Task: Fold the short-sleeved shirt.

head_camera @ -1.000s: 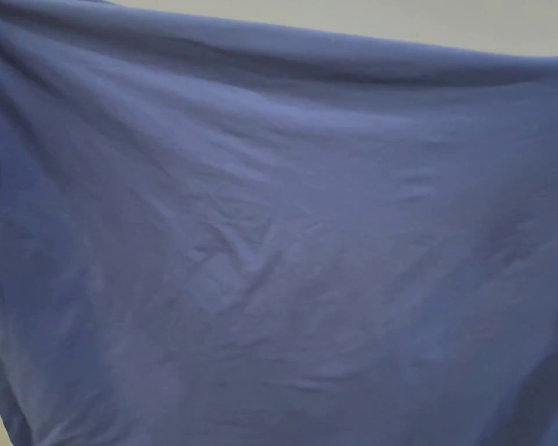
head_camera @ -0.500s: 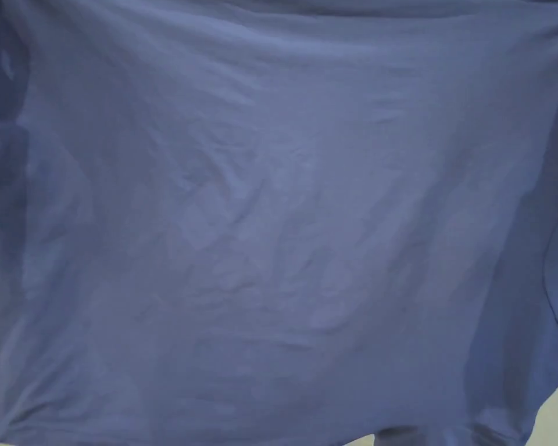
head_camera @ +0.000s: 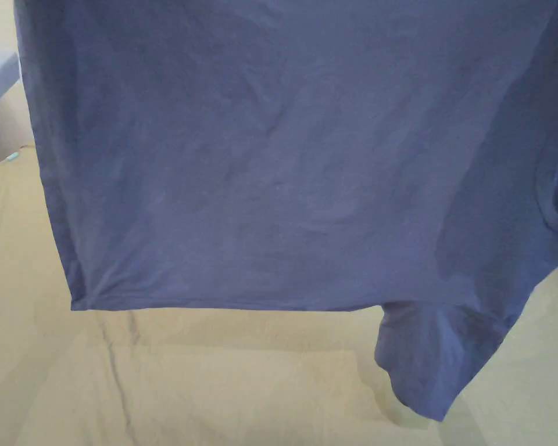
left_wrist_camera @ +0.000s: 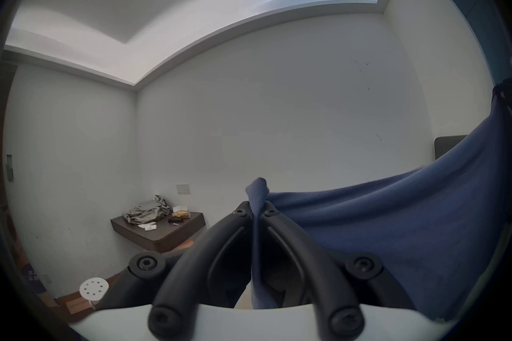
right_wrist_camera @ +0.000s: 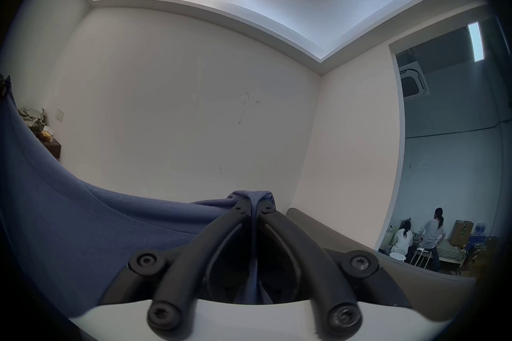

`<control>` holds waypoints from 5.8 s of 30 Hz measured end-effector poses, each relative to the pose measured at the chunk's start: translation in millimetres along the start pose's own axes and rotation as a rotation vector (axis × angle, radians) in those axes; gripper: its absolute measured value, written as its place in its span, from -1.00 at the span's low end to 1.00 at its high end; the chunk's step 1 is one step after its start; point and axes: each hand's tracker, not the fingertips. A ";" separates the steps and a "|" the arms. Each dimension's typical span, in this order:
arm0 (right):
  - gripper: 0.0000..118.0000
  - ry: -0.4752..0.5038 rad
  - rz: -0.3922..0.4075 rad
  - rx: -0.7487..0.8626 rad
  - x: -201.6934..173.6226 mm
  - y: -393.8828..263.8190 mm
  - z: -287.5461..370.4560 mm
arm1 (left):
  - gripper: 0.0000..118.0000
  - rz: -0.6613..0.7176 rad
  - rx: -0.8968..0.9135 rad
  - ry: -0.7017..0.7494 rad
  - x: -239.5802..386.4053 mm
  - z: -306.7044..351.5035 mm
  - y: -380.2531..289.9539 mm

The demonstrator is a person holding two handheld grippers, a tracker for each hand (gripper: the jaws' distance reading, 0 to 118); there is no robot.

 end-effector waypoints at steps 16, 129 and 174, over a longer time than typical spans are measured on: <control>-0.92 0.060 -0.031 -0.196 -66.2 -108.0 -77.6 | -1.00 -0.006 -0.155 -0.010 58.7 -117.5 -95.3; -0.97 0.368 0.001 -0.359 -82.5 -230.4 388.6 | -0.26 0.032 -0.710 -0.233 22.4 315.0 -379.1; 0.48 0.378 -0.057 -1.272 -54.2 -481.7 395.2 | -0.87 -0.030 -0.989 -0.165 14.3 337.9 -466.0</control>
